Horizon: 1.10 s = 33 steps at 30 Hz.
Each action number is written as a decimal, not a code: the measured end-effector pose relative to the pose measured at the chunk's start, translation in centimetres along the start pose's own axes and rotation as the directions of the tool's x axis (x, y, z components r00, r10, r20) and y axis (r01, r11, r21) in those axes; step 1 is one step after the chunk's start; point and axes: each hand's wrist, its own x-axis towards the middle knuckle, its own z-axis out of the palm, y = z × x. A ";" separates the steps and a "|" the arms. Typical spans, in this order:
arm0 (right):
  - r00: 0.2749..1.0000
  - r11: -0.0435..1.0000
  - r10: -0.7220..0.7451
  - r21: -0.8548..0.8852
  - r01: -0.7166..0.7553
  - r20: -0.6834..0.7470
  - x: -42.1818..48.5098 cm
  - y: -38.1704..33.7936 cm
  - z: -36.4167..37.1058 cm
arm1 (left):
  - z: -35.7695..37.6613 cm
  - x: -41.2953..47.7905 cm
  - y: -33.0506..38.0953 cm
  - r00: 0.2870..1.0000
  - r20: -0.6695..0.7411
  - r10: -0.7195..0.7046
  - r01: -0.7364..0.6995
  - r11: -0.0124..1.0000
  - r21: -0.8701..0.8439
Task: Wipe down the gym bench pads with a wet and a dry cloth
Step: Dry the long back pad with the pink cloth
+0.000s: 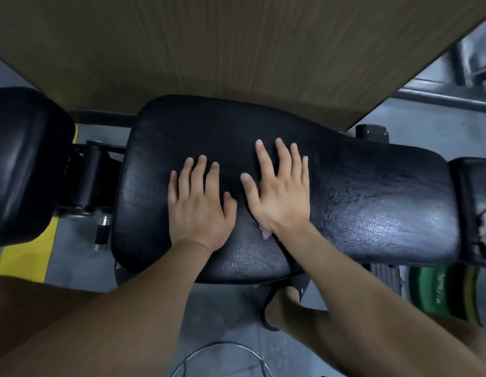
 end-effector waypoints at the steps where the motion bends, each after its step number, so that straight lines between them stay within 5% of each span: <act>1: 1.000 1.000 0.012 -0.012 -0.013 -0.003 1.3 0.1 0.1 | 0.0 0.0 0.0 1.000 -0.004 -0.001 0.001 1.000 0.001; 10: 0.987 0.975 -0.098 0.186 0.121 -0.128 0.8 1.5 -2.8 | -0.2 -0.1 0.2 1.000 -0.023 -0.017 0.017 1.000 -0.013; 16: 0.967 0.967 -0.250 -0.035 0.252 0.054 -1.9 2.6 0.1 | -0.1 -0.2 0.1 0.999 -0.035 -0.013 0.013 1.000 -0.013; 21: 0.980 0.984 -0.179 0.018 0.178 0.091 0.2 2.0 0.0 | 0.0 0.0 0.1 0.999 -0.039 -0.017 0.016 1.000 -0.023; 26: 0.919 0.924 -0.381 -0.004 0.383 0.102 -8.4 1.6 -0.6 | 0.0 0.1 0.1 0.999 -0.042 -0.019 0.019 1.000 -0.015; 33: 0.944 0.951 -0.293 -0.057 0.304 0.149 0.6 3.1 -1.5 | 0.2 -0.1 0.0 0.998 -0.055 -0.012 0.011 1.000 -0.022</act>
